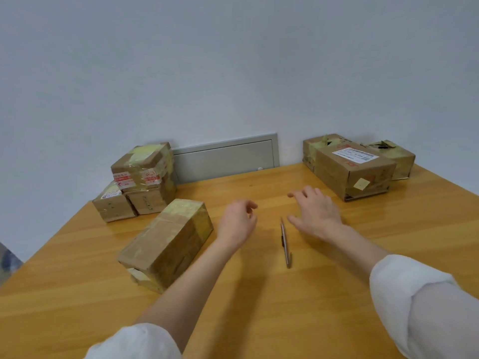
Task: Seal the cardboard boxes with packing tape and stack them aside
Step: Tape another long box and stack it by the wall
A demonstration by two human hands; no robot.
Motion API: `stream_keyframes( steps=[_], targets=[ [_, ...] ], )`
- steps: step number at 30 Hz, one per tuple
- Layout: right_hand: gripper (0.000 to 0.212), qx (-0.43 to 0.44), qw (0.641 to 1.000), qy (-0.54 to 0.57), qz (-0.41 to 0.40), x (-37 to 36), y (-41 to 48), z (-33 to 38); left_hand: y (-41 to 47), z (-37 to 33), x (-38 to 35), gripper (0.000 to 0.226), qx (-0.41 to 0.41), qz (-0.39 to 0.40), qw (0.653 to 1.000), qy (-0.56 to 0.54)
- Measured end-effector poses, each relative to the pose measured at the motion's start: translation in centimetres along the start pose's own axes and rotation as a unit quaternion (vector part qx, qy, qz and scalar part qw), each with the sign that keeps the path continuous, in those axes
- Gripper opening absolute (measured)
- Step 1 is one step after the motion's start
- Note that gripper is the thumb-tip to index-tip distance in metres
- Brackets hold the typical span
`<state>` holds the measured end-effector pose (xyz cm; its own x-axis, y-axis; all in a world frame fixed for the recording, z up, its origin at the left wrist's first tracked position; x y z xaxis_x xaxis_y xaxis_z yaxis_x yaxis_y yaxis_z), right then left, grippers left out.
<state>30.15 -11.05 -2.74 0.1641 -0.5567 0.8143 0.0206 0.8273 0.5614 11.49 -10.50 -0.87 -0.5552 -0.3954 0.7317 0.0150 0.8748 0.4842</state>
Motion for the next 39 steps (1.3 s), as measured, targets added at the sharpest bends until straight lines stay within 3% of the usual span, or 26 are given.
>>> stream_keyframes(
  steps=[3,6,9,12,16,21,28,32,36,39],
  targets=[
    [0.039,-0.008,0.994,0.094,-0.054,1.3,1.5,4.6,2.9,3.3,4.4,0.030,-0.015,-0.054,0.997,0.059],
    [0.042,-0.035,0.976,0.215,0.005,0.8,1.4,11.1,4.5,7.8,8.0,0.040,0.045,-0.040,0.992,0.114],
    [0.052,-0.026,0.954,0.299,0.027,-0.1,0.6,17.3,4.3,12.2,10.5,0.050,0.144,0.033,0.982,0.121],
    [0.065,-0.039,0.941,0.330,0.068,-1.3,0.7,21.1,3.4,13.3,11.3,0.051,0.237,0.133,0.962,0.029],
    [0.080,-0.129,0.929,0.320,0.135,-2.4,2.9,20.8,2.1,10.9,10.2,0.034,0.258,0.210,0.937,-0.105],
    [0.084,-0.216,0.885,0.364,0.197,-3.8,3.8,18.7,1.0,10.5,7.9,0.044,0.282,0.156,0.923,-0.211],
    [0.077,-0.252,0.834,0.444,0.208,-4.6,2.8,18.5,0.5,11.3,7.4,0.055,0.280,0.154,0.920,-0.227],
    [0.080,-0.302,0.813,0.429,0.253,-4.0,2.7,18.0,0.5,11.4,8.0,0.066,0.296,0.169,0.916,-0.211],
    [0.047,-0.236,0.852,0.404,0.234,-3.1,2.1,17.9,0.0,11.4,8.3,0.067,0.305,0.169,0.912,-0.213],
    [0.048,-0.214,0.859,0.388,0.257,-2.8,1.4,18.0,-0.5,10.6,8.8,0.067,0.274,0.178,0.931,-0.164]
  ],
)
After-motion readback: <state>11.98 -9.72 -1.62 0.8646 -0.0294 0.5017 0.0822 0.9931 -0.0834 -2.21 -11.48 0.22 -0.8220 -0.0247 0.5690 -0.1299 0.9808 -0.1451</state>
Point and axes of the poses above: each hand's wrist, its own y-axis towards the middle knuckle, its own x-axis out of the back of the hand, z = x × y, the point moved 3 cm from there along y, towards the middle knuckle, and after that the axes turned 14 degrees about -z, right-handed, at the moved point
